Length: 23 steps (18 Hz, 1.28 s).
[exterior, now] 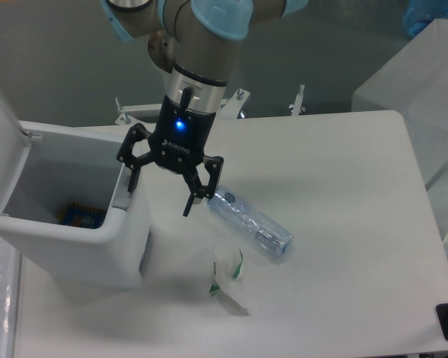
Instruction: Open the trash can
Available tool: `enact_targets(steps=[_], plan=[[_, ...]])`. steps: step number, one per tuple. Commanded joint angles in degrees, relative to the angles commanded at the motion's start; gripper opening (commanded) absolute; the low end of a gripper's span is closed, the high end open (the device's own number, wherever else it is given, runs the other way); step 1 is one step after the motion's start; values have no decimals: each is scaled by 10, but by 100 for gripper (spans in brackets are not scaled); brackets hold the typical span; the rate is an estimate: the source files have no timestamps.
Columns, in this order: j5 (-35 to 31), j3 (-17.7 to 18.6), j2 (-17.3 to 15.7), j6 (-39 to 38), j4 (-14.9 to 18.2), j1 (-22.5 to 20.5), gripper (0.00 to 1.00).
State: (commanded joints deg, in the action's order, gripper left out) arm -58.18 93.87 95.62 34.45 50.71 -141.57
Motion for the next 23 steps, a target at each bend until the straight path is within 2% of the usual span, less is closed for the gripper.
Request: enact_targets(steps=[3,6,10,14,16,20,23], plan=[[-2,-13,24,13,-1,-39,100],[-12,-25,70,87,-1,-77,100],[-104,-31,99,139,1,-91,100],[-176,-52,143,191,7,-92,100],[-221,-61,160,257,41,-93,100],[-278,-105,185,359,123,-92,100],[-293,-105,197,361,124,-87,100]])
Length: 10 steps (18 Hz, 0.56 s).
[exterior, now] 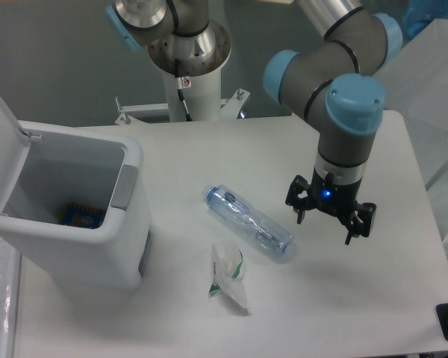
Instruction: Open the trash can
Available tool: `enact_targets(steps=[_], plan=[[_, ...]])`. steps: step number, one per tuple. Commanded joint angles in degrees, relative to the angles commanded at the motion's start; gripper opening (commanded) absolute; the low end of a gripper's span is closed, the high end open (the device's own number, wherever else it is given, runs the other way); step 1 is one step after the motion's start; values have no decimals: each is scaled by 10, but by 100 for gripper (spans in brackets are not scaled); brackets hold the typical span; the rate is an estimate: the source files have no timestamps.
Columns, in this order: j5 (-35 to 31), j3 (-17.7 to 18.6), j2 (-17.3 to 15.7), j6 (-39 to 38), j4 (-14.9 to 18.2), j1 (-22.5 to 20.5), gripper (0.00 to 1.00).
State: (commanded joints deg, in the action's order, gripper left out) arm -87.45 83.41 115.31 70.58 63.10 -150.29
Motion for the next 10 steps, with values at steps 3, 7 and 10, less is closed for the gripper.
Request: enact_targets(steps=[3,7,10], plan=[[-13,5,0,1,-1,2,100],[-22,12,0,1,-5,7,100],[-27,14,0,1,-6,7,100]])
